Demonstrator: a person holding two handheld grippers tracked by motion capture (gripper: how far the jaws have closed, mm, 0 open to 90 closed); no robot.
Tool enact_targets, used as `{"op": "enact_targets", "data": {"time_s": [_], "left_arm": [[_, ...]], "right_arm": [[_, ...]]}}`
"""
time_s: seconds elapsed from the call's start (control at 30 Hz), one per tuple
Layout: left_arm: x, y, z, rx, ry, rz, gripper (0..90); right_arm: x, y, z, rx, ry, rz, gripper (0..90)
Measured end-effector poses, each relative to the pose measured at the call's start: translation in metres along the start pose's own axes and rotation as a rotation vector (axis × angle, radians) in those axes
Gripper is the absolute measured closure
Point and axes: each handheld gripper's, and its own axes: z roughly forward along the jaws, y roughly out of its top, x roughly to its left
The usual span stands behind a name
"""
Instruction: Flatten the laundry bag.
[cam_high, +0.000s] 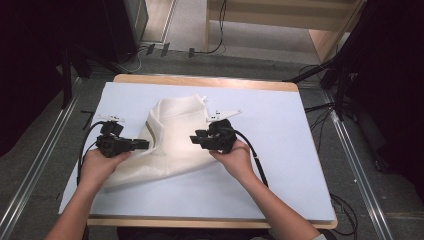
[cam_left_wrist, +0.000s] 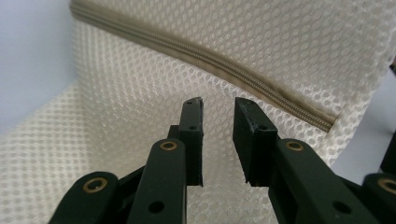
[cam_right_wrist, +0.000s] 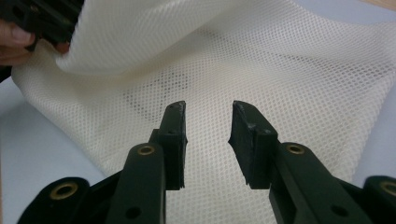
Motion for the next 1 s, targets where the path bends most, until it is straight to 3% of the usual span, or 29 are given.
{"op": "enact_targets", "data": {"time_s": [0.1, 0.37, 0.57, 0.67, 0.8, 0.9, 0.93, 0.97, 1.0], "left_arm": [[0.001, -0.005, 0.007, 0.013, -0.015, -0.004, 73.8], [-0.003, -0.013, 0.017, 0.024, 0.044, 0.030, 73.6], [-0.002, -0.015, 0.021, 0.039, 0.047, 0.037, 74.1], [-0.002, -0.016, 0.021, 0.041, 0.045, 0.043, 74.2], [-0.001, -0.017, 0.020, 0.041, 0.041, 0.045, 75.1], [-0.001, -0.017, 0.020, 0.041, 0.038, 0.044, 75.3], [-0.001, -0.017, 0.019, 0.041, 0.035, 0.042, 75.3], [-0.001, -0.016, 0.017, 0.039, 0.023, 0.032, 75.4], [-0.001, -0.016, 0.017, 0.039, 0.023, 0.032, 75.4]], "right_arm": [[-0.002, 0.004, 0.002, -0.002, -0.009, -0.004, 65.9], [0.003, 0.025, 0.017, -0.024, 0.005, 0.003, 60.4], [0.014, 0.037, 0.039, -0.007, 0.027, -0.009, 52.0], [0.021, 0.043, 0.059, 0.001, 0.031, -0.019, 45.6], [0.022, 0.039, 0.081, 0.049, 0.008, 0.002, 41.7], [0.020, 0.036, 0.090, 0.075, 0.036, 0.033, 46.6], [0.020, 0.034, 0.092, 0.087, 0.044, 0.045, 54.1], [0.021, 0.033, 0.094, 0.110, 0.051, 0.043, 73.1], [0.022, 0.033, 0.094, 0.115, 0.047, 0.034, 78.9]]}}
